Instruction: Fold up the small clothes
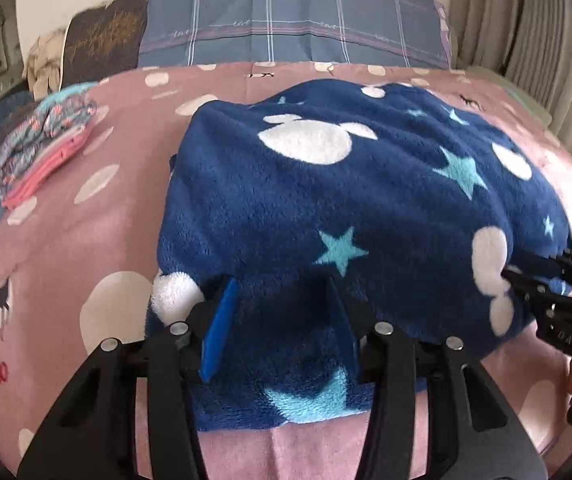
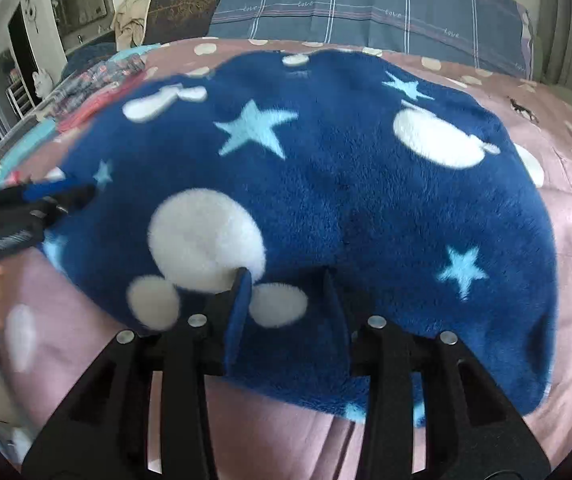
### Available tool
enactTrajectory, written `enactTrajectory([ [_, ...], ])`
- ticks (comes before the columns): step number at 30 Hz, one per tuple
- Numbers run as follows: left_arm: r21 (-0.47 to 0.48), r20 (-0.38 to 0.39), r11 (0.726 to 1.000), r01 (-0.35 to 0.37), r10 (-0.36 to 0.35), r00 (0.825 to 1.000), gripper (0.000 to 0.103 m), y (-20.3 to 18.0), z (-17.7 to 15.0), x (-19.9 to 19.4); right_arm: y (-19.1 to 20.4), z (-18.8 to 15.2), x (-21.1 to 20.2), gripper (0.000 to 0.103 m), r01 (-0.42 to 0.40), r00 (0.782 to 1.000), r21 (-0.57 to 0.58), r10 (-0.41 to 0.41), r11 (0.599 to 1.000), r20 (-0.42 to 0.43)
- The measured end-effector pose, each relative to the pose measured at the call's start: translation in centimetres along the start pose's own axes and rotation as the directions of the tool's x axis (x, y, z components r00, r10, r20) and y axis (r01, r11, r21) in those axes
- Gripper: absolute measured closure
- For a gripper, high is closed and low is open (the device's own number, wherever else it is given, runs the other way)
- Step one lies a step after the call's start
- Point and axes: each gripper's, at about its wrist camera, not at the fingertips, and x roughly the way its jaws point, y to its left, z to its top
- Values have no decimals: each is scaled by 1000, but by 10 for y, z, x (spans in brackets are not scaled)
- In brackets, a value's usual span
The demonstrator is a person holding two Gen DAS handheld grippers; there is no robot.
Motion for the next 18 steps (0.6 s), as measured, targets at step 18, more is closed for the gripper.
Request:
enactTrajectory([
  [18, -56, 131, 987, 152, -143, 981, 55, 13, 28, -25, 8, 52, -21, 78, 25, 999, 54, -26, 998, 24],
])
